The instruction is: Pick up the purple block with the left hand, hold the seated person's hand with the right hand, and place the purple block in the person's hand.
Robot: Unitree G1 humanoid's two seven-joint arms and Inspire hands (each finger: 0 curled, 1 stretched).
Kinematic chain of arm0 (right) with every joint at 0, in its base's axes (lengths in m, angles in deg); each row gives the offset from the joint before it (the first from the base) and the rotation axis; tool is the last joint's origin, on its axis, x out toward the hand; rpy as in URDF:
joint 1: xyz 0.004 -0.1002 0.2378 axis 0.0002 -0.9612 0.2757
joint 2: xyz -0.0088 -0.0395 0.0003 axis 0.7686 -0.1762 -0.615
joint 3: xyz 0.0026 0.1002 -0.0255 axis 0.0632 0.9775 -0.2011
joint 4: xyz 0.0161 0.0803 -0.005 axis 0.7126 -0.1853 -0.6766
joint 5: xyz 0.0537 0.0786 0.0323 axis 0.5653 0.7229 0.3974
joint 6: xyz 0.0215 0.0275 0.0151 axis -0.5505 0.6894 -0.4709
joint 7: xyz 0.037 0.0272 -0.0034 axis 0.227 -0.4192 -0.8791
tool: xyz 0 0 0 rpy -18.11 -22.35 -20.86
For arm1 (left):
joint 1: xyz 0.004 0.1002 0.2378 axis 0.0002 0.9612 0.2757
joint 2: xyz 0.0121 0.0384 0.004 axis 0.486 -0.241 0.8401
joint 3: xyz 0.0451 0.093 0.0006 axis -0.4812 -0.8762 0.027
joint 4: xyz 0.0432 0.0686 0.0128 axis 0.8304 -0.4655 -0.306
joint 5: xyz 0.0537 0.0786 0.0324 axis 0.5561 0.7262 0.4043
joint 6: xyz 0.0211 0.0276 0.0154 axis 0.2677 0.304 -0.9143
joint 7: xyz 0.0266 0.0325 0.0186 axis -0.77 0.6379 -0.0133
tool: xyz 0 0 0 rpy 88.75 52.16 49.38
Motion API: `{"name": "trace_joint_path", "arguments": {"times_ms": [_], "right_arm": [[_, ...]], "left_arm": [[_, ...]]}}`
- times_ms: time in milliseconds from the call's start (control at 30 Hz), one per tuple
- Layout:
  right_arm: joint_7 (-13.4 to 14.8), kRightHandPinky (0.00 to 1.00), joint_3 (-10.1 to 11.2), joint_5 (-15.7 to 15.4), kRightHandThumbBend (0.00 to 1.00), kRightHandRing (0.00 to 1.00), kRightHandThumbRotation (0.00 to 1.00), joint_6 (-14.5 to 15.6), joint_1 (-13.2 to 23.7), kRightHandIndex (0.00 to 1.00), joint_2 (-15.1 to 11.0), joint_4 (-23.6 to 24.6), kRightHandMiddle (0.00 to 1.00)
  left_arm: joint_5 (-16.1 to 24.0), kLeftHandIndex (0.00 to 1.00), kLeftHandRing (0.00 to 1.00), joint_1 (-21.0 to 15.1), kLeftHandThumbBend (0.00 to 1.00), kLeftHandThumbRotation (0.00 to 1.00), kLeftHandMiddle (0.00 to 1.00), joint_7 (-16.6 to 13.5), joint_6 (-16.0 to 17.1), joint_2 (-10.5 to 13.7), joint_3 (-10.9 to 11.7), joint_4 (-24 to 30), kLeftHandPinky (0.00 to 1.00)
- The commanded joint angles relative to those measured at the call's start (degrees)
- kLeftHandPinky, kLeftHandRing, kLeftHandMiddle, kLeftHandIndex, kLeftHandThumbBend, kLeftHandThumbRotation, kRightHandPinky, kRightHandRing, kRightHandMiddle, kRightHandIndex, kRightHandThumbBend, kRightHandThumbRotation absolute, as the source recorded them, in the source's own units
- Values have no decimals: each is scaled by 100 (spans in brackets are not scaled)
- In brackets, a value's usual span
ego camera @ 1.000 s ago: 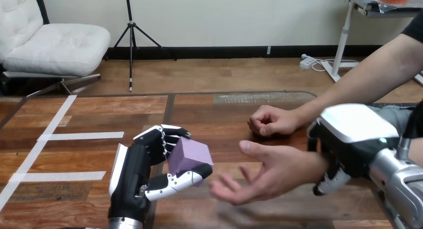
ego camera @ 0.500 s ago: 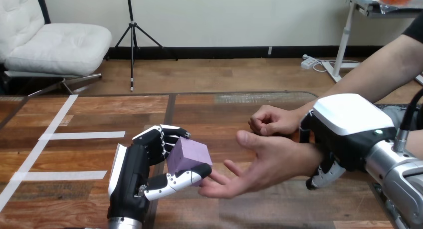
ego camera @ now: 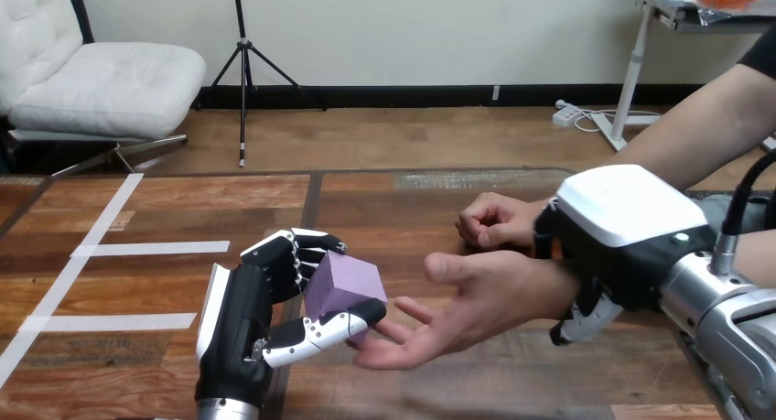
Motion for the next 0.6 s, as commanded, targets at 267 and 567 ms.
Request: {"name": "trace_joint_path", "arguments": {"times_ms": [267,567], "right_arm": [[205,27,51,-107,84,34,0,-228,593,48,-90,-109,42],[-47,33,-112,-279,82,38,0,-238,807,52,9,-127,46]], "left_arm": [[-21,45,38,-251,77,0,45,-15,83,18,40,233,32],[-41,45,39,-255,77,0,45,12,151,35,42,183,32]]}}
